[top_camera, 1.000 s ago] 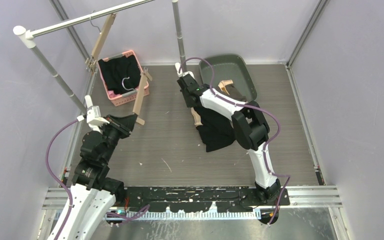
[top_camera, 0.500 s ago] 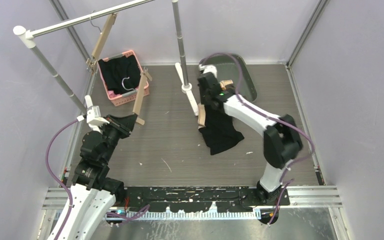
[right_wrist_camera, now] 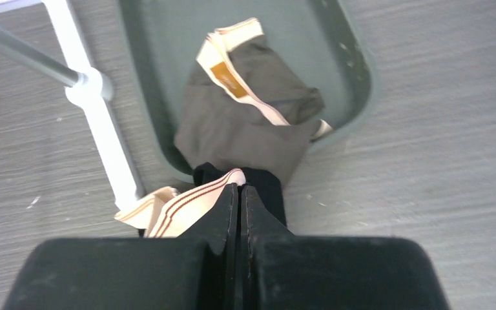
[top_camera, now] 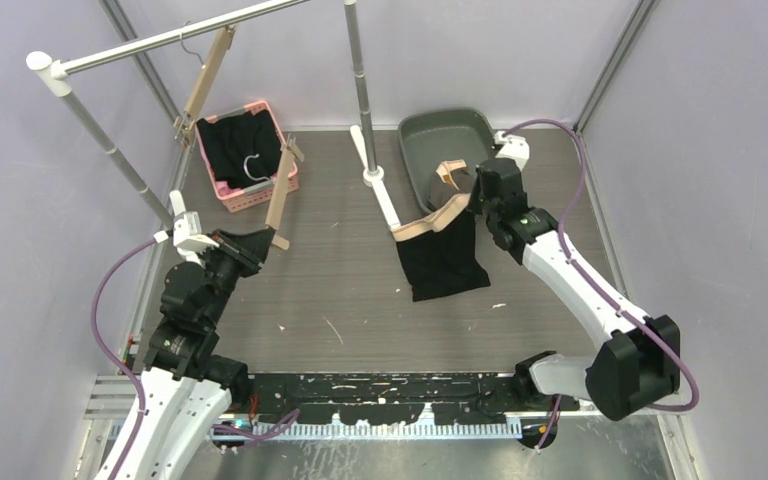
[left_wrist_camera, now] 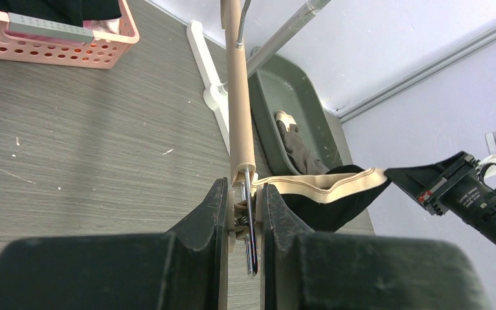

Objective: Clip the underwear to the hanger
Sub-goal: Adjust the underwear at the center of the board.

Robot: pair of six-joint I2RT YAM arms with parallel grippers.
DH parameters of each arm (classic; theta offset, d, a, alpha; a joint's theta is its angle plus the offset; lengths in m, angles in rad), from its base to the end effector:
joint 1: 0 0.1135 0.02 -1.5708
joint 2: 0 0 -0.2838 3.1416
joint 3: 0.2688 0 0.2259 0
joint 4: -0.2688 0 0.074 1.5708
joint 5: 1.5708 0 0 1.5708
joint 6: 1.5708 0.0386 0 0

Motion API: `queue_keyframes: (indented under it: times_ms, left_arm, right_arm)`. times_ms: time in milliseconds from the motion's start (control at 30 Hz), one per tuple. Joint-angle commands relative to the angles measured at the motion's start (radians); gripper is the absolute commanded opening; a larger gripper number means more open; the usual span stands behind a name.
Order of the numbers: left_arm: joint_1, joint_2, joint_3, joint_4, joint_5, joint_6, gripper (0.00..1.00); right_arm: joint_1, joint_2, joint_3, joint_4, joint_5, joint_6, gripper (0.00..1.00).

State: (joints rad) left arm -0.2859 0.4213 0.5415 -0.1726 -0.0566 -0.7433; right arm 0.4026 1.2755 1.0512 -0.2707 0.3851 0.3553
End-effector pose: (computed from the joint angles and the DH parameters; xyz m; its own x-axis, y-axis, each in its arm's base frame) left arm 0.0797 -0.0212 0.3093 -0.1909 -0.6481 -0.7372 0.1334 0.7270 -0.6736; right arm 0.2446 0.0884 0.3429 -0.4303 0.1672 -0.8871 0.0967 0.9856 0.1388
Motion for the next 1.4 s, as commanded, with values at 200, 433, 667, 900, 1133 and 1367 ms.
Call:
queue_keyframes:
  times_ms: [200, 433, 667, 900, 1133, 1367]
  left_arm:
    - [-0.002, -0.005, 0.003, 0.088, -0.004, 0.008, 0.00]
    - [-0.001, -0.003, 0.001, 0.093, -0.002, 0.007, 0.00]
    - [-0.001, 0.007, 0.001, 0.097, -0.001, 0.005, 0.00]
    - [-0.002, 0.007, 0.000, 0.098, -0.001, 0.003, 0.00]
    - [-0.001, -0.004, 0.004, 0.083, -0.004, 0.004, 0.00]
    - [-0.002, -0.012, 0.006, 0.078, 0.005, 0.004, 0.00]
  right_arm:
    - [-0.142, -0.132, -0.127, -0.034, 0.043, 0.050, 0.04]
    - [-0.203, -0.141, -0.133, -0.047, 0.085, 0.059, 0.28]
    - [-0.170, -0.171, -0.092, 0.064, -0.058, -0.030, 0.46]
    - [0.059, -0.013, 0.040, 0.063, -0.123, -0.113, 0.48]
    - [0.224, 0.221, 0.129, 0.067, -0.083, -0.114, 0.49]
    - [0.248, 0.359, 0.183, 0.051, -0.078, -0.108, 0.49]
